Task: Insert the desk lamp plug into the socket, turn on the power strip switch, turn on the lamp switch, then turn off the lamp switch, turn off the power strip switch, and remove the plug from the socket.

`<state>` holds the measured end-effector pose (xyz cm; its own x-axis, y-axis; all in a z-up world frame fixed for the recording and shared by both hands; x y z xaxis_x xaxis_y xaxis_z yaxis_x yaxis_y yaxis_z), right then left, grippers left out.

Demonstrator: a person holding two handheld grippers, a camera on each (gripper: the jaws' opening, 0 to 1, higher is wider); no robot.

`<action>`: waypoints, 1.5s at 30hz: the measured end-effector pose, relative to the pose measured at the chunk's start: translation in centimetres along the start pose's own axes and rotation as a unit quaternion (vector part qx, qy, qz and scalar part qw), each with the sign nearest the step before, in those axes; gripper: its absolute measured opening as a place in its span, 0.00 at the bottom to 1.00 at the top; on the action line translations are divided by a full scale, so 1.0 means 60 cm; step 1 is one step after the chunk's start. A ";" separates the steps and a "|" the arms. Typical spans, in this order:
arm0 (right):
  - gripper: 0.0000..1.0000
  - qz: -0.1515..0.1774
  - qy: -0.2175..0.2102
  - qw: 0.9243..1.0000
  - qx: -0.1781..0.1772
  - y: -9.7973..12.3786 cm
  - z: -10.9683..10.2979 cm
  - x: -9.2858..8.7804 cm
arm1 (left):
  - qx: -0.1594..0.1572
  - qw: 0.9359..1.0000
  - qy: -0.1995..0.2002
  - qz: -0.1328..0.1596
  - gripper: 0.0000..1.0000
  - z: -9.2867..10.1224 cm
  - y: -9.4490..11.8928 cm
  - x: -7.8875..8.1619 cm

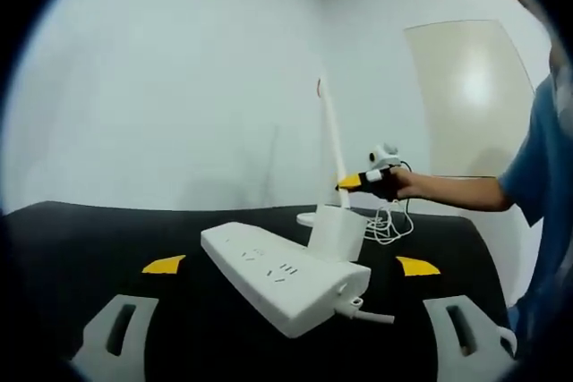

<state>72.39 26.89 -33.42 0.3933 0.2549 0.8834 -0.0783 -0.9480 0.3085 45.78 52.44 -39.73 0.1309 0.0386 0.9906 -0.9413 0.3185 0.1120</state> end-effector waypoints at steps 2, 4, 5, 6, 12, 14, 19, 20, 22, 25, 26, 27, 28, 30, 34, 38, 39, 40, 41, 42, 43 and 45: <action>0.10 0.000 -0.003 1.000 0.000 0.001 -0.001 0.001 | 0.001 1.000 0.001 -0.001 0.89 0.000 0.000 0.000; 0.10 0.000 -0.009 1.000 0.001 0.001 -0.014 -0.001 | 0.003 1.000 0.002 -0.005 0.89 0.002 0.001 0.000; 0.10 -0.001 -0.011 1.000 0.002 0.001 -0.019 -0.001 | 0.003 1.000 0.003 -0.007 0.89 0.006 0.002 0.000; 0.10 -0.001 -0.013 1.000 0.002 0.001 -0.022 -0.001 | 0.002 1.000 0.004 -0.007 0.89 0.008 0.002 0.000; 0.10 -0.001 -0.020 1.000 -0.001 -0.001 -0.057 -0.010 | 0.001 1.000 -0.001 -0.010 0.89 0.018 0.004 0.000; 0.10 -0.001 -0.023 1.000 -0.001 -0.002 -0.069 -0.013 | 0.001 1.000 0.000 -0.013 0.89 0.018 0.005 0.000; 0.10 -0.001 -0.030 1.000 0.004 -0.002 -0.091 -0.017 | 0.000 1.000 -0.001 -0.016 0.88 0.019 0.003 0.000; 0.10 -0.002 -0.030 1.000 0.004 -0.002 -0.092 -0.016 | 0.000 1.000 0.000 -0.016 0.88 0.019 0.003 -0.001; 0.10 -0.003 -0.032 0.999 0.006 -0.002 -0.100 -0.017 | 0.001 1.000 -0.001 -0.016 0.88 0.015 0.003 -0.001; 0.10 -0.003 -0.035 0.999 0.010 -0.001 -0.110 -0.018 | 0.001 1.000 0.000 -0.017 0.88 0.012 0.002 0.000; 0.10 -0.003 -0.036 0.999 0.011 -0.001 -0.108 -0.019 | 0.002 1.000 0.000 -0.018 0.88 0.011 0.002 -0.001; 0.10 -0.003 -0.038 0.999 0.012 -0.001 -0.110 -0.019 | 0.001 1.000 0.000 -0.019 0.88 0.010 0.001 -0.001; 0.10 -0.003 -0.039 0.999 0.013 -0.001 -0.109 -0.019 | 0.000 1.000 0.000 -0.019 0.88 0.010 0.001 -0.001; 0.10 -0.003 -0.041 0.999 0.016 -0.002 -0.109 -0.019 | 0.001 1.000 -0.001 -0.019 0.88 0.010 0.001 -0.002; 0.10 -0.002 -0.047 0.999 0.022 -0.002 -0.113 -0.019 | 0.003 1.000 -0.003 -0.021 0.88 0.006 0.000 -0.004; 0.10 -0.001 -0.053 0.998 0.030 -0.002 -0.124 -0.019 | 0.003 1.000 -0.004 -0.021 0.88 0.004 -0.001 -0.004; 0.10 -0.002 -0.055 0.998 0.031 -0.002 -0.126 -0.019 | 0.003 1.000 -0.004 -0.021 0.88 0.004 -0.002 -0.004; 0.10 -0.002 -0.056 0.998 0.033 -0.002 -0.127 -0.019 | 0.004 1.000 -0.004 -0.022 0.88 0.003 -0.002 -0.004; 0.10 -0.002 -0.058 0.998 0.035 -0.002 -0.128 -0.019 | 0.004 1.000 -0.004 -0.023 0.88 0.000 -0.003 -0.005; 0.10 -0.002 -0.060 0.997 0.037 -0.002 -0.128 -0.019 | 0.004 1.000 -0.004 -0.024 0.88 -0.002 -0.003 -0.005; 0.10 -0.003 -0.062 0.997 0.039 -0.002 -0.130 -0.019 | 0.004 1.000 -0.004 -0.025 0.88 0.000 -0.003 -0.006; 0.10 -0.005 -0.062 0.997 0.044 -0.001 -0.139 -0.018 | 0.005 1.000 -0.003 -0.027 0.88 0.000 -0.003 -0.008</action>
<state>64.33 28.24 -31.47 0.5040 0.2435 0.8287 0.0038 -0.9600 0.2798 45.89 52.39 -40.19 0.1800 0.0164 0.9835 -0.9362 0.3098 0.1662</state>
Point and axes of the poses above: the point that each gripper's makers call its tool centre point, and the gripper's own axes: y roughly backward along the fingers, z roughly to its right, x roughly out of its top, the point moved 5 cm from there along y, roughly backward along the fingers, and after that the axes turned 9 degrees about -z, right-handed, at the moved point
